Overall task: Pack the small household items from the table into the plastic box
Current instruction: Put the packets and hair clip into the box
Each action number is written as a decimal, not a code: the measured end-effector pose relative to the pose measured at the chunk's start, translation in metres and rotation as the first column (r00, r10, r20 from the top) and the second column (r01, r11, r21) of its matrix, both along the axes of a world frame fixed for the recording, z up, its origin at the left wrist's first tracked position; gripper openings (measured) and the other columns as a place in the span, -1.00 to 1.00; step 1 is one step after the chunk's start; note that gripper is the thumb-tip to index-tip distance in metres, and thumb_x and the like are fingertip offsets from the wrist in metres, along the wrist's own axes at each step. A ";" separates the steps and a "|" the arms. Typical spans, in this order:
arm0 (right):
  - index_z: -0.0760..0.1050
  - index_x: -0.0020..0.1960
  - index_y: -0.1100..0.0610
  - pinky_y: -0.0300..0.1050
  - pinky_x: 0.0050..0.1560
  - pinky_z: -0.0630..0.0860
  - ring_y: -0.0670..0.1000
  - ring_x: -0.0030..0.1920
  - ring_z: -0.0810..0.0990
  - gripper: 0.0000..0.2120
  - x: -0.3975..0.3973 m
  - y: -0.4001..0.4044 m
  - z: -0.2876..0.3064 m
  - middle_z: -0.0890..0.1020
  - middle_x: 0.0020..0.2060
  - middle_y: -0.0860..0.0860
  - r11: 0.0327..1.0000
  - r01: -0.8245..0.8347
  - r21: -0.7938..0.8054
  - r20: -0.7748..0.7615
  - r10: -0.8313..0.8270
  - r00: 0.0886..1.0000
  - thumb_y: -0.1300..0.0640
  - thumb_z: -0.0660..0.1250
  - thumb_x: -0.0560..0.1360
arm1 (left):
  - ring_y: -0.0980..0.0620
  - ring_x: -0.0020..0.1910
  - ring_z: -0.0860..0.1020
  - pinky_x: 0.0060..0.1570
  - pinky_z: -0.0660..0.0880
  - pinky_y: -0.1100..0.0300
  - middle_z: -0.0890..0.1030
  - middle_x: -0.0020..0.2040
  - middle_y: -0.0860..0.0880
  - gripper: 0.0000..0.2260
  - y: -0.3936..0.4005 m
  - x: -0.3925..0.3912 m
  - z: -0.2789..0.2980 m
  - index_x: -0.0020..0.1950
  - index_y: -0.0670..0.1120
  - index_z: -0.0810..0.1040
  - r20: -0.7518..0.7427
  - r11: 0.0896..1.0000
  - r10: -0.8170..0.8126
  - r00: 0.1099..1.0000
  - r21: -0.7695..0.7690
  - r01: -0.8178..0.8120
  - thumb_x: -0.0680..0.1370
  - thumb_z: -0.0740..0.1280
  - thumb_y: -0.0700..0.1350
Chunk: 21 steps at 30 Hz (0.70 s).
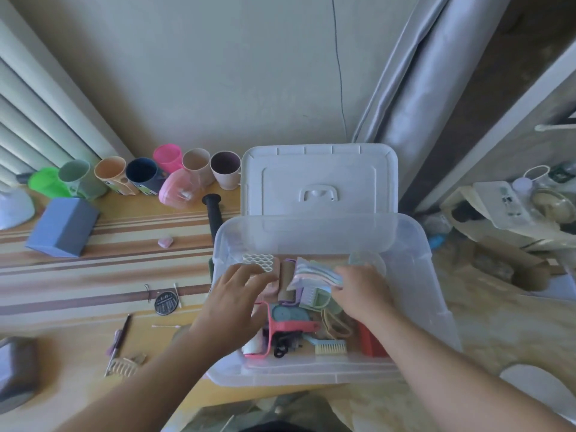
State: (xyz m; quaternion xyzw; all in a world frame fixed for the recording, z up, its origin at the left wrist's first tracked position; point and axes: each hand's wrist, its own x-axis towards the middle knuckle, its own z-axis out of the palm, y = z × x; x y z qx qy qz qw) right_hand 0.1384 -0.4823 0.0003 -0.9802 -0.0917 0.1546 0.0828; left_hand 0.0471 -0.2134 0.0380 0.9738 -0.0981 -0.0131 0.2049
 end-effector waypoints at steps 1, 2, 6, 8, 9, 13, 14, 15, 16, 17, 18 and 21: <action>0.59 0.06 -0.01 0.00 -0.11 0.46 0.15 0.08 0.53 -0.88 0.006 0.007 -0.006 0.54 -0.14 -0.04 1.000 -0.020 -0.003 0.023 0.020 1.000 0.02 0.37 0.54 | -0.09 0.26 0.47 0.20 0.51 -0.01 0.54 0.23 0.05 -0.55 0.006 -0.005 0.001 0.31 0.11 0.54 -0.001 0.999 0.004 1.000 0.035 -0.004 0.42 0.46 -0.06; 0.60 0.11 -0.02 0.02 -0.06 0.49 0.14 0.09 0.52 -0.85 0.012 0.014 -0.013 0.59 -0.06 -0.04 0.999 -0.052 -0.013 0.054 0.053 0.997 0.06 0.38 0.55 | -0.09 0.28 0.47 0.21 0.50 -0.02 0.54 0.24 0.05 -0.57 0.010 -0.010 0.001 0.29 0.12 0.54 -0.005 0.998 0.004 1.000 0.068 -0.004 0.43 0.46 -0.05; 0.57 0.28 0.06 0.10 0.10 0.55 0.17 0.19 0.47 -0.66 0.025 0.033 -0.039 0.57 0.19 0.04 0.987 -0.152 -0.054 0.068 0.155 0.986 0.23 0.40 0.52 | -0.12 0.29 0.47 0.27 0.50 -0.06 0.55 0.22 -0.01 -0.61 0.020 -0.031 -0.006 0.21 0.09 0.59 0.013 0.989 -0.054 0.998 0.142 0.052 0.40 0.48 -0.07; 0.58 0.27 0.10 0.15 0.06 0.56 0.22 0.20 0.47 -0.55 0.022 0.037 -0.047 0.54 0.22 0.10 0.976 -0.214 -0.048 0.119 0.218 0.969 0.32 0.49 0.40 | -0.14 0.33 0.44 0.43 0.36 -0.08 0.54 0.24 -0.03 -0.62 0.019 -0.041 -0.012 0.22 0.07 0.58 0.016 0.985 -0.090 0.996 0.150 0.086 0.40 0.43 -0.06; 0.59 0.28 0.11 0.18 0.05 0.56 0.24 0.22 0.47 -0.50 0.018 0.038 -0.050 0.54 0.25 0.12 0.969 -0.240 -0.050 0.144 0.245 0.959 0.32 0.51 0.35 | -0.15 0.34 0.42 0.49 0.28 -0.10 0.53 0.25 -0.03 -0.62 0.018 -0.045 -0.014 0.22 0.07 0.57 0.012 0.983 -0.098 0.995 0.155 0.095 0.40 0.40 -0.05; 0.41 0.51 0.02 0.21 0.24 0.51 0.22 0.34 0.42 -0.40 0.002 0.043 -0.056 0.45 0.43 0.07 0.973 -0.208 -0.103 0.035 0.213 0.976 0.11 0.42 0.48 | -0.18 0.42 0.36 0.57 0.12 -0.08 0.50 0.34 -0.07 -0.61 0.015 -0.046 -0.013 0.26 0.08 0.56 -0.014 0.985 -0.067 0.998 0.160 0.068 0.43 0.36 0.03; 0.30 0.59 -0.01 0.20 0.30 0.49 0.20 0.37 0.39 -0.35 0.001 0.042 -0.059 0.40 0.47 0.05 0.971 -0.203 -0.127 -0.024 0.201 0.979 0.07 0.37 0.52 | -0.18 0.44 0.34 0.56 0.14 -0.08 0.48 0.38 -0.08 -0.60 0.015 -0.045 -0.012 0.28 0.09 0.55 -0.024 0.985 -0.061 0.998 0.158 0.064 0.44 0.35 0.06; 0.19 0.64 -0.02 0.18 0.36 0.45 0.19 0.41 0.37 -0.30 0.002 0.041 -0.061 0.35 0.51 0.04 0.968 -0.209 -0.142 -0.082 0.199 0.977 0.06 0.33 0.55 | -0.19 0.45 0.33 0.54 0.19 -0.09 0.45 0.42 -0.09 -0.60 0.016 -0.044 -0.010 0.30 0.10 0.53 -0.031 0.987 -0.058 0.998 0.147 0.062 0.46 0.34 0.08; 0.11 0.67 -0.02 0.17 0.41 0.42 0.19 0.45 0.34 -0.28 0.004 0.039 -0.062 0.31 0.55 0.03 0.965 -0.217 -0.145 -0.138 0.197 0.971 0.08 0.30 0.56 | -0.19 0.46 0.31 0.51 0.24 -0.10 0.41 0.45 -0.10 -0.59 0.018 -0.044 -0.009 0.33 0.11 0.51 -0.035 0.990 -0.055 0.998 0.124 0.059 0.48 0.33 0.11; 0.06 0.68 -0.01 0.17 0.46 0.39 0.19 0.49 0.32 -0.27 0.007 0.039 -0.062 0.27 0.59 0.03 0.965 -0.221 -0.143 -0.188 0.193 0.963 0.10 0.27 0.57 | -0.20 0.47 0.30 0.47 0.28 -0.10 0.37 0.48 -0.11 -0.58 0.020 -0.043 -0.008 0.36 0.13 0.47 -0.034 0.994 -0.050 0.998 0.093 0.053 0.50 0.33 0.13; 0.06 0.69 -0.01 0.17 0.50 0.35 0.20 0.52 0.30 -0.28 0.009 0.040 -0.058 0.24 0.62 0.03 0.967 -0.215 -0.137 -0.221 0.181 0.958 0.11 0.25 0.58 | -0.20 0.47 0.28 0.45 0.29 -0.09 0.32 0.51 -0.11 -0.57 0.025 -0.043 -0.006 0.39 0.15 0.43 -0.032 0.997 -0.043 0.999 0.062 0.045 0.52 0.32 0.15; 0.31 0.61 0.00 0.20 0.51 0.34 0.28 0.51 0.29 -0.40 0.011 0.059 -0.034 0.28 0.61 0.07 0.991 -0.114 -0.068 -0.091 0.108 0.990 0.07 0.31 0.59 | -0.19 0.46 0.26 0.43 0.26 -0.05 0.27 0.53 -0.12 -0.58 0.046 -0.043 -0.005 0.45 0.14 0.39 0.009 0.999 -0.027 1.000 -0.046 0.027 0.60 0.27 0.17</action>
